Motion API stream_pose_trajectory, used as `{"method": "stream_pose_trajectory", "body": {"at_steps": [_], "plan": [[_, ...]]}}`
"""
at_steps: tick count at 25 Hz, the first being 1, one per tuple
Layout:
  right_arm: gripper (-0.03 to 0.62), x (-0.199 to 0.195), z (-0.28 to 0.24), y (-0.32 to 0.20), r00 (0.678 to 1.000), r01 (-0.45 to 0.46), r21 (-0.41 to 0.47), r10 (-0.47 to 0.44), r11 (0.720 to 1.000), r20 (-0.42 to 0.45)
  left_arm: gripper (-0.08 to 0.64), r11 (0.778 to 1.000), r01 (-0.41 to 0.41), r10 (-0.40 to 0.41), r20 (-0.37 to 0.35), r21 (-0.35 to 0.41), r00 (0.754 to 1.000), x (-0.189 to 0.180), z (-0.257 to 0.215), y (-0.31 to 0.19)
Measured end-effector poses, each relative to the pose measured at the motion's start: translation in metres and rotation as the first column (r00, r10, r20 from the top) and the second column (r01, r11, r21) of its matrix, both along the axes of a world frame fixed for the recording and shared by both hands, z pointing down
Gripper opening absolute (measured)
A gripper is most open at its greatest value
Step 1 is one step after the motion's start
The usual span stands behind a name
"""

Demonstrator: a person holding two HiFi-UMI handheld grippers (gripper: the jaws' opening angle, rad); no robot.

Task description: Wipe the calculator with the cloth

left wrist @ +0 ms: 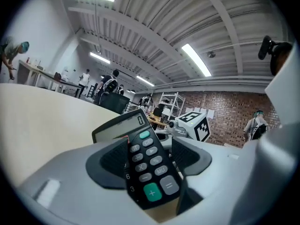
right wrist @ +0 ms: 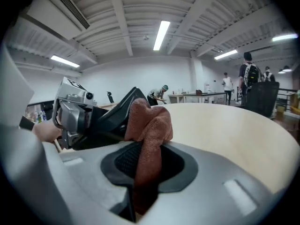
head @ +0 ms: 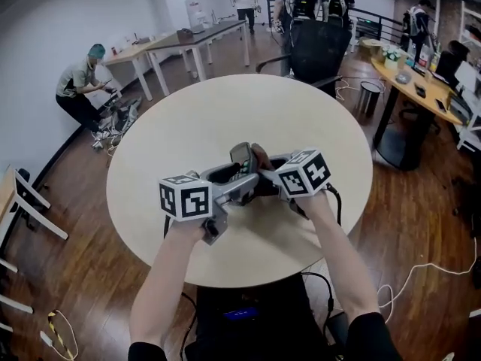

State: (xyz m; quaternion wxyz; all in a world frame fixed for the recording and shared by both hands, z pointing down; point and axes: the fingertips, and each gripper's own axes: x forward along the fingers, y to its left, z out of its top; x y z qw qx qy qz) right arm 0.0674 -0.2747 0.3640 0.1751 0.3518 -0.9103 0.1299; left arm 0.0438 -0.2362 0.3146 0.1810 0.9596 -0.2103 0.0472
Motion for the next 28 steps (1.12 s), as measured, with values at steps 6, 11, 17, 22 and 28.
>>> {"method": "stream_pose_trajectory", "body": {"at_steps": [6,11,17,22,28], "plan": [[0.084,0.05,0.025,-0.025,0.98,-0.123,-0.019,0.119,0.992,-0.158,0.304,0.997,-0.056,0.058,0.038,-0.057,0.998,0.031,0.019,-0.008],[0.084,0.077,0.029,-0.029,0.945,-0.172,0.033,0.175,0.984,-0.276,0.304,0.997,-0.027,0.028,0.016,-0.07,0.999,0.009,0.02,-0.016],[0.084,0.087,0.024,-0.004,0.961,-0.182,0.025,0.183,0.983,-0.206,0.308,0.963,0.061,-0.116,-0.198,-0.262,0.973,-0.059,0.028,-0.039],[0.083,0.046,0.039,-0.014,0.98,-0.143,-0.028,0.138,0.989,-0.145,0.305,0.913,0.007,-0.18,-0.389,-0.407,0.903,-0.06,0.028,-0.054],[0.084,0.034,0.042,-0.029,0.983,-0.149,-0.052,0.142,0.987,-0.116,0.305,0.884,0.017,-0.247,-0.436,-0.468,0.866,-0.069,0.033,-0.068]]}}
